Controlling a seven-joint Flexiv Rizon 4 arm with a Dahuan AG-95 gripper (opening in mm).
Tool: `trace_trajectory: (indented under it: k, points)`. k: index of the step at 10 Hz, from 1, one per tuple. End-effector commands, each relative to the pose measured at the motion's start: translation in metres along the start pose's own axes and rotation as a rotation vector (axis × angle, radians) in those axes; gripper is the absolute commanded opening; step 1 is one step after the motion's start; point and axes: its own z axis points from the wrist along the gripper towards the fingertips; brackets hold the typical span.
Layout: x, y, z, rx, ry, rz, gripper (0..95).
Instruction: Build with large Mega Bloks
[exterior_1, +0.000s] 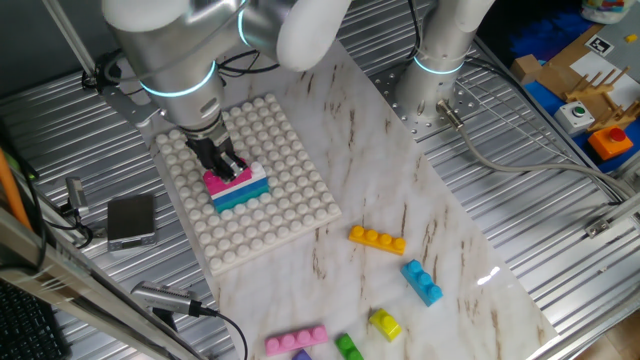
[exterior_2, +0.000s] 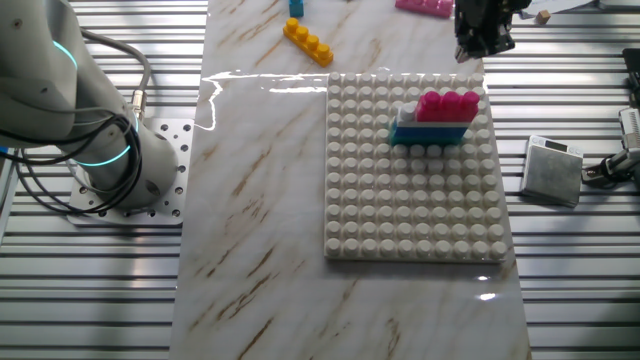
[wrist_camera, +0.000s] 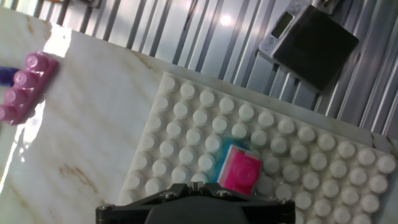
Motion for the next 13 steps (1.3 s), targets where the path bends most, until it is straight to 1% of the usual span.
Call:
trace_trajectory:
  k: [1,2,3,4,5,6,7,8,9,10,11,13]
  points:
    - [-0.001,-0.011,0.001,-0.006,0.020,-0.036,0.0]
    - [0.000,-0.021,0.003,-0.007,0.020,-0.053,0.0]
    - [-0.001,-0.039,0.009,-0.010,0.016,-0.084,0.0]
    - [-0.002,-0.050,0.014,-0.011,0.015,-0.100,0.0]
    - [-0.003,-0.067,0.023,-0.011,0.015,-0.131,0.0]
    - [-0.003,-0.083,0.028,-0.018,0.010,-0.158,0.0]
    - [-0.002,-0.089,0.030,-0.017,0.010,-0.174,0.0]
    - [0.001,-0.104,0.033,-0.014,0.012,-0.204,0.0]
    - [0.003,-0.110,0.036,-0.014,0.012,-0.215,0.0]
    - [0.013,-0.126,0.042,-0.014,0.005,-0.239,0.0]
    - [0.018,-0.134,0.045,-0.012,-0.001,-0.246,0.0]
    - [0.026,-0.142,0.047,-0.010,-0.005,-0.243,0.0]
